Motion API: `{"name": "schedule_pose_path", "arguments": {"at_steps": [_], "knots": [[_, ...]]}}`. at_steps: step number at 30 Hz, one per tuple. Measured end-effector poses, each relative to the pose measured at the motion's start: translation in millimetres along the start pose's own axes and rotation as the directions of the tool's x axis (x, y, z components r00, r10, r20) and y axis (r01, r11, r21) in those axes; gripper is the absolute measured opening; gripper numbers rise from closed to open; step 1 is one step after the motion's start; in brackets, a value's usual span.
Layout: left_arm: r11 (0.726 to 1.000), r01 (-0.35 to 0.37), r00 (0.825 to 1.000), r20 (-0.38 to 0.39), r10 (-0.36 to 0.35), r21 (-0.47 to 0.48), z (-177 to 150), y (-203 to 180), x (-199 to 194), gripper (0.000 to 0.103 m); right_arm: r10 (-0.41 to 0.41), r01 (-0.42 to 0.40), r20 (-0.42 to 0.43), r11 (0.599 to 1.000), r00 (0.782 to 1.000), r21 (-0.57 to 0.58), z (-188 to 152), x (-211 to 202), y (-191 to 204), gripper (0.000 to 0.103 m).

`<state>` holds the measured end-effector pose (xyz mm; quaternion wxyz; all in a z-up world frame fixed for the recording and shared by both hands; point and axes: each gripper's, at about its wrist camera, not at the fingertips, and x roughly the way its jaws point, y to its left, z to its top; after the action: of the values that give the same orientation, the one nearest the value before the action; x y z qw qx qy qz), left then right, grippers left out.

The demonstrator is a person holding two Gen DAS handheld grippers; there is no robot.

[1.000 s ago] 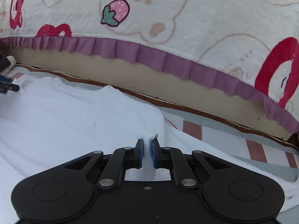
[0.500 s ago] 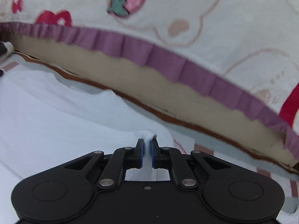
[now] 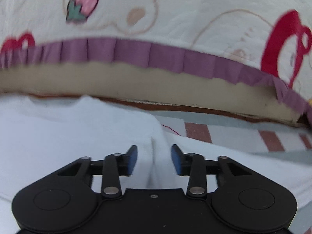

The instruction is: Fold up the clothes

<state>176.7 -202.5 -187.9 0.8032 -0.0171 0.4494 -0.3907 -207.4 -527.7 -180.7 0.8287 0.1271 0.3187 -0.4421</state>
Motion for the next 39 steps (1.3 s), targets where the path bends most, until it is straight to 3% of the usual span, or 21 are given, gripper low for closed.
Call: {"name": "schedule_pose_path", "arguments": {"at_steps": [2,6,11,12,13,14,15,16,18,23,25,27,29,32,33,35,37,39], "knots": [[0.998,0.042,0.998,-0.050,-0.044,-0.038,-16,0,-5,0.061,0.052,-0.052,-0.010,0.999,0.999,-0.008,1,-10,5,0.046],[0.999,0.037,0.997,-0.064,-0.037,-0.007,-41,-7,-20,0.068,0.112,-0.112,-0.022,0.994,0.993,-0.001,-9,-27,17,0.053],[0.979,-0.045,0.998,-0.041,0.054,0.200,-59,-22,-21,0.067,0.089,-0.093,-0.088,0.995,0.992,-0.041,-37,-38,14,0.053],[0.968,-0.077,0.996,-0.027,0.086,0.238,-60,-26,-21,0.063,0.075,-0.080,-0.099,0.996,0.992,-0.047,-40,-41,10,0.053],[0.955,-0.109,0.993,-0.011,0.117,0.275,-62,-29,-20,0.033,0.065,-0.070,-0.109,0.997,0.992,-0.045,-43,-42,5,0.053],[0.942,-0.138,0.990,0.004,0.143,0.305,-63,-31,-19,0.014,0.065,-0.069,-0.118,0.997,0.991,-0.030,-46,-43,0,0.053],[0.968,-0.098,0.995,-0.006,0.102,0.233,-60,-24,-20,0.005,0.072,-0.074,-0.121,0.997,0.990,-0.009,-48,-44,-5,0.054],[0.985,-0.059,0.998,-0.012,0.062,0.161,-57,-16,-21,0.005,0.083,-0.081,-0.124,0.997,0.989,0.014,-50,-45,-10,0.056],[0.993,-0.067,0.998,0.004,0.067,0.097,-57,-9,-27,0.005,0.104,-0.098,-0.127,0.994,0.986,0.052,-50,-45,-17,0.056],[0.972,-0.160,0.987,0.019,0.159,0.173,-64,-18,-30,0.005,0.112,-0.096,-0.164,0.990,0.980,0.106,-47,-45,-20,0.056],[0.969,-0.165,0.986,0.007,0.167,0.182,-63,-19,-31,0.006,0.137,-0.084,-0.197,0.963,0.971,0.255,-42,-49,-29,0.057],[0.966,-0.179,0.983,-0.010,0.185,0.187,-59,-19,-32,0.015,0.162,-0.086,-0.196,0.934,0.967,0.346,-42,-53,-44,0.057],[0.959,-0.202,0.978,-0.016,0.209,0.198,-54,-20,-37,0.030,0.168,-0.086,-0.181,0.917,0.969,0.390,-43,-59,-62,0.057],[0.961,-0.159,0.986,0.095,0.140,0.228,-47,-31,-62,0.033,0.061,0.011,-0.163,0.914,0.985,0.407,-53,-69,-104,0.057],[0.958,-0.160,0.980,0.155,0.125,0.239,-45,-38,-70,0.033,0.027,0.050,-0.169,0.898,0.985,0.437,-60,-71,-121,0.057],[0.953,-0.135,0.970,0.231,0.072,0.270,-42,-56,-80,0.033,-0.046,0.145,-0.191,0.828,0.980,0.542,-77,-78,-159,0.057],[0.947,-0.082,0.976,0.215,0.014,0.310,-43,-80,-75,0.033,-0.106,0.223,-0.215,0.726,0.971,0.651,-97,-85,-192,0.059],[0.936,-0.045,0.983,0.180,-0.020,0.348,-49,-105,-64,0.036,-0.133,0.237,-0.201,0.683,0.970,0.691,-107,-89,-209,0.057]]}}
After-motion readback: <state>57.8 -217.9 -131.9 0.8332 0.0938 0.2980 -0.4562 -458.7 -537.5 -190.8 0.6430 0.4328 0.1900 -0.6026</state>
